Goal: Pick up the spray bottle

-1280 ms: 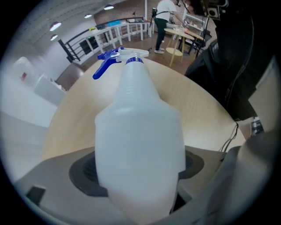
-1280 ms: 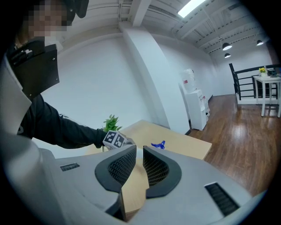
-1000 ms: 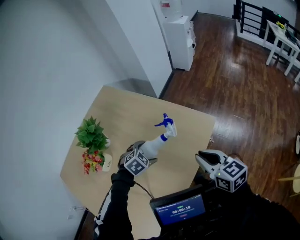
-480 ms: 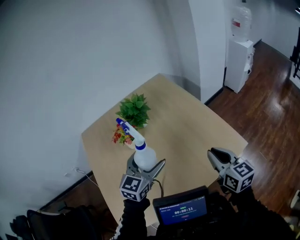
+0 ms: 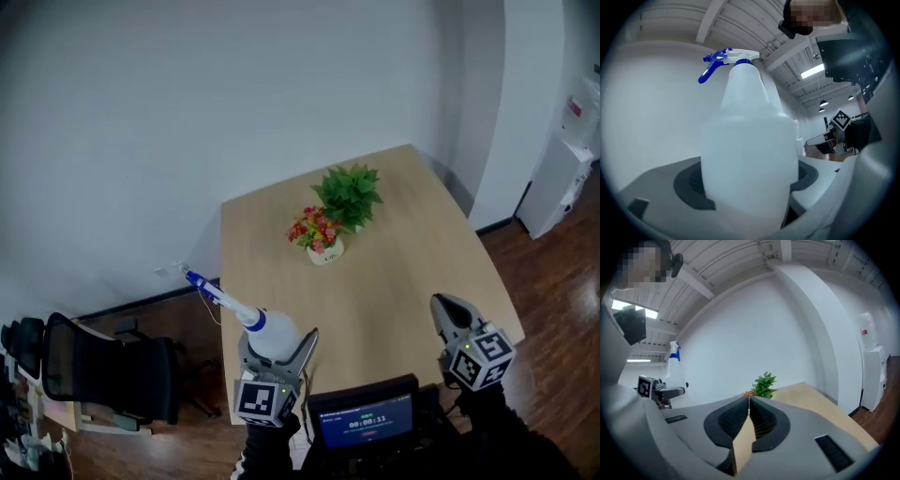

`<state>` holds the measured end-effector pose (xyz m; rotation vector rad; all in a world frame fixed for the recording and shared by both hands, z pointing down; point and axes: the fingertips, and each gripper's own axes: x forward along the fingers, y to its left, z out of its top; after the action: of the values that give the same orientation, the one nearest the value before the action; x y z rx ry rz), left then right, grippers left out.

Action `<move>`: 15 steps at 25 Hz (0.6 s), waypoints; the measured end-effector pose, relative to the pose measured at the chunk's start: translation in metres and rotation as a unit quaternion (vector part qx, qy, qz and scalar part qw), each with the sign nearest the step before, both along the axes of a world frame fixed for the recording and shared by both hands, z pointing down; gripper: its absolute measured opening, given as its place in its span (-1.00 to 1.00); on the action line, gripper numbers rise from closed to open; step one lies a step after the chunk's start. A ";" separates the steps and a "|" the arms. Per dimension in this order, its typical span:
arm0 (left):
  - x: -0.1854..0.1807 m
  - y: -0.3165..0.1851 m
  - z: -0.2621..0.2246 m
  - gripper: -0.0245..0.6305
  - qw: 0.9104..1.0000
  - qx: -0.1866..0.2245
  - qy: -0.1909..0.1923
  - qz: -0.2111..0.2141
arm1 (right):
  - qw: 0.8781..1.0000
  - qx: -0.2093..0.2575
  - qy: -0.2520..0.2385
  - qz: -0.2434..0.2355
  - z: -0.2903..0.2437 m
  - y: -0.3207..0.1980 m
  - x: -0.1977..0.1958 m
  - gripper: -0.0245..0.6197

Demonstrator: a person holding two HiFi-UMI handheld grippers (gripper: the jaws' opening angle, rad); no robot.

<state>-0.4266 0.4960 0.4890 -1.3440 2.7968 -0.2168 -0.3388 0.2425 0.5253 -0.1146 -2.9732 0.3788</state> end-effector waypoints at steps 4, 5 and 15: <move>0.013 0.030 0.005 0.38 0.998 0.025 0.006 -0.061 | 1.000 -0.002 -0.003 -0.021 0.004 0.011 -0.013 -0.90; 0.018 0.033 0.007 0.38 0.997 0.034 0.009 -0.074 | 1.000 -0.004 -0.004 -0.027 0.004 0.014 -0.015 -0.90; 0.041 0.017 0.014 0.38 0.996 0.039 0.015 -0.085 | 0.999 0.028 -0.017 -0.043 -0.006 0.020 -0.014 -0.90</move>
<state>-0.3853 0.5126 0.5032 -1.1034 2.9132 -0.0917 -0.3529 0.2626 0.5190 -0.2446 -2.9964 0.2861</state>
